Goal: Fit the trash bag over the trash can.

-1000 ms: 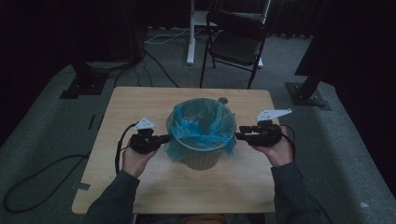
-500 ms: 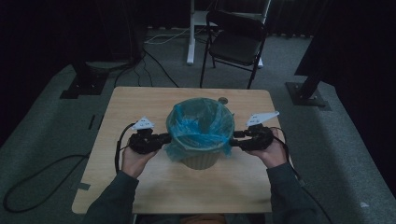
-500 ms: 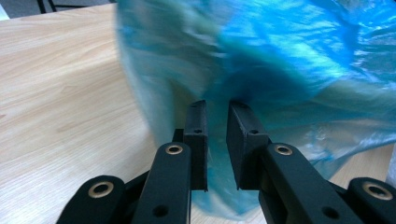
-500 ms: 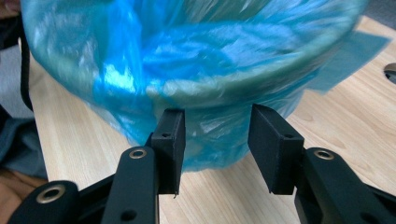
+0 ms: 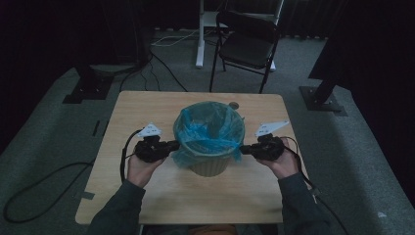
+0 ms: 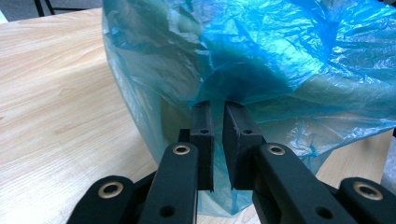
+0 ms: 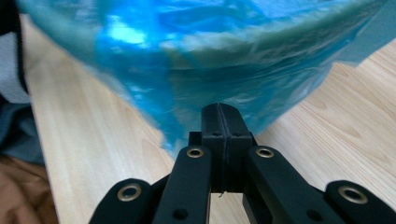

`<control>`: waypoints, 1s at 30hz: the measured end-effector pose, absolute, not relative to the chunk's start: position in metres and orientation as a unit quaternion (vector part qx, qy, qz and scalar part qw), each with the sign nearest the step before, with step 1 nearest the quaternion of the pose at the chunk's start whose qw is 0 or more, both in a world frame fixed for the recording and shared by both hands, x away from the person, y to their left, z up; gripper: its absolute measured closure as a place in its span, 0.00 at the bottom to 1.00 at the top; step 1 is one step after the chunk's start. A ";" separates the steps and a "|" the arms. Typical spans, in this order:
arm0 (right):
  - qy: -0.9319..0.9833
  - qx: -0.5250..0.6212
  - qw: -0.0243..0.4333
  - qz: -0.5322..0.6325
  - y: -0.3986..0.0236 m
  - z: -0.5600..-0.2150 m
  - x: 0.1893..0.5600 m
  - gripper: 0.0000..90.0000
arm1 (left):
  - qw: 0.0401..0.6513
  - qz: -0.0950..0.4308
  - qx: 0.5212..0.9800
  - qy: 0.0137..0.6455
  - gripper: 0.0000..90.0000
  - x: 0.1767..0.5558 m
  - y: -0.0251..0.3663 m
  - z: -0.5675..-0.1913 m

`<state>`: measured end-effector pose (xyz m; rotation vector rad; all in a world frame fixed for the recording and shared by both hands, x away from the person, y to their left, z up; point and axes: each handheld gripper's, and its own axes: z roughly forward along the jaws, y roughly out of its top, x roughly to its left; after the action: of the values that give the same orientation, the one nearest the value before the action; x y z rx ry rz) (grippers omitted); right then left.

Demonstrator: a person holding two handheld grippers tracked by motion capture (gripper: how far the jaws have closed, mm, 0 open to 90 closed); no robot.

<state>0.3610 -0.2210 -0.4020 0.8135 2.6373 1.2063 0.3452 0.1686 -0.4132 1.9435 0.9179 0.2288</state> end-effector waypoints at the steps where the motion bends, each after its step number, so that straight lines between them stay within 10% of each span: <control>1: 0.871 0.266 0.062 0.409 -0.222 -0.401 0.359 0.84 | 0.471 0.094 0.793 0.376 0.92 0.345 0.170 -0.413; 7: 0.869 0.237 0.042 0.433 -0.220 -0.394 0.351 0.67 | 0.474 0.093 0.791 0.375 0.91 0.346 0.168 -0.412; 13: 0.881 0.225 0.030 0.415 -0.206 -0.401 0.352 0.98 | 0.472 0.093 0.794 0.372 0.91 0.346 0.166 -0.412; 22: 0.894 0.236 0.019 0.380 -0.209 -0.408 0.354 1.00 | 0.466 0.097 0.791 0.383 0.94 0.346 0.172 -0.413; 30: 0.876 0.242 0.029 0.417 -0.233 -0.393 0.354 0.77 | 0.478 0.116 0.773 0.401 0.88 0.343 0.192 -0.403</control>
<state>0.3541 -0.2329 -0.3934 0.7468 2.7015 1.2850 0.3434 0.1921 -0.4035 1.8867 0.9780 0.2821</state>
